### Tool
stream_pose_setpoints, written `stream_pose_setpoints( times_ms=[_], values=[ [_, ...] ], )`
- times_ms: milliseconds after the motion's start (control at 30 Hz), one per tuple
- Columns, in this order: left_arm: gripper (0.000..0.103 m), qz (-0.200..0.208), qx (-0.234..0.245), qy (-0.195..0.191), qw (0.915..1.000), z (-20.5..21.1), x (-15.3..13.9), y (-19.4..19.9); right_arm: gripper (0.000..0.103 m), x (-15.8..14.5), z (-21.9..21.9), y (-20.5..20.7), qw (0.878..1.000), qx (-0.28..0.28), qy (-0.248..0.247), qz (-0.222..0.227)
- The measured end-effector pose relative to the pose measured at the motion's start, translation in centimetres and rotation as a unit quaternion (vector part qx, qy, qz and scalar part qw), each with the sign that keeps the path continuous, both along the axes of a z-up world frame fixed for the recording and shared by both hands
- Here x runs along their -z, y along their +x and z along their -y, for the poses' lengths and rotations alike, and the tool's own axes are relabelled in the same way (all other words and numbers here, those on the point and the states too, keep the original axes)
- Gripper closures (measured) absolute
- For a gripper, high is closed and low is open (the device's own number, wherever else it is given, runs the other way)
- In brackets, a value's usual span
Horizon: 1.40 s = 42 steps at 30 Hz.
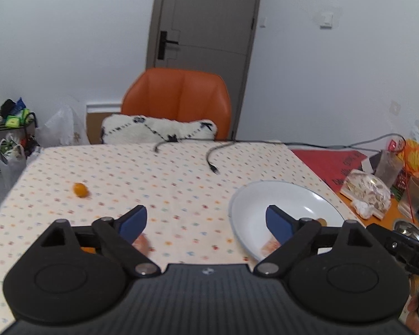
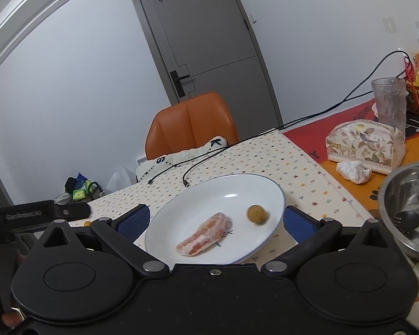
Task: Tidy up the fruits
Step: 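Open the right gripper dropping the pomelo while the left releases the brown fruit into the bowl, then withdraw both grippers from the bowl back toward the remaining fruit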
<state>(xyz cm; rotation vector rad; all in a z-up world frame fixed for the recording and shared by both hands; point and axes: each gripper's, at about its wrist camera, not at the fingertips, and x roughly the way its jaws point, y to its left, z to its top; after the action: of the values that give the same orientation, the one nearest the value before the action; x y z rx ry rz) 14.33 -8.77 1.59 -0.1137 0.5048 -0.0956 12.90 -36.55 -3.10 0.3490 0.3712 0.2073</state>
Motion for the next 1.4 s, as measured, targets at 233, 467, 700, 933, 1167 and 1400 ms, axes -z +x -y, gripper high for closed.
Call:
stream_pose_setpoints(
  times_ms=[233,467,700,933,1167,1400],
  values=[
    [0.009,0.000,-0.017,-0.003,0.9999,-3.9,-1.2,-1.9,0.000,-0.7,-1.7,-0.3,1.000,-0.016,0.002,0.005],
    [0.008,-0.005,-0.027,-0.009,0.9996,-6.6,-1.3,-3.3,0.000,-1.0,-3.4,-0.4,0.999,-0.044,-0.004,-0.002],
    [0.009,0.003,-0.033,-0.017,0.9993,-8.4,-0.9,-4.8,0.000,-1.4,-5.1,-0.7,0.997,-0.082,-0.013,-0.001],
    [0.009,-0.003,-0.049,-0.028,0.9984,-10.4,0.3,-5.7,0.000,-1.4,-7.5,-0.6,0.993,-0.113,-0.020,-0.010],
    [0.013,-0.001,-0.057,-0.051,0.9971,-12.3,1.4,-6.5,0.000,-1.3,-9.3,-0.7,0.991,-0.131,-0.025,-0.015],
    [0.035,-0.011,-0.051,-0.053,0.9972,-12.4,3.0,-6.5,0.013,-0.8,-11.4,-0.4,0.987,-0.153,-0.038,-0.023]
  ],
)
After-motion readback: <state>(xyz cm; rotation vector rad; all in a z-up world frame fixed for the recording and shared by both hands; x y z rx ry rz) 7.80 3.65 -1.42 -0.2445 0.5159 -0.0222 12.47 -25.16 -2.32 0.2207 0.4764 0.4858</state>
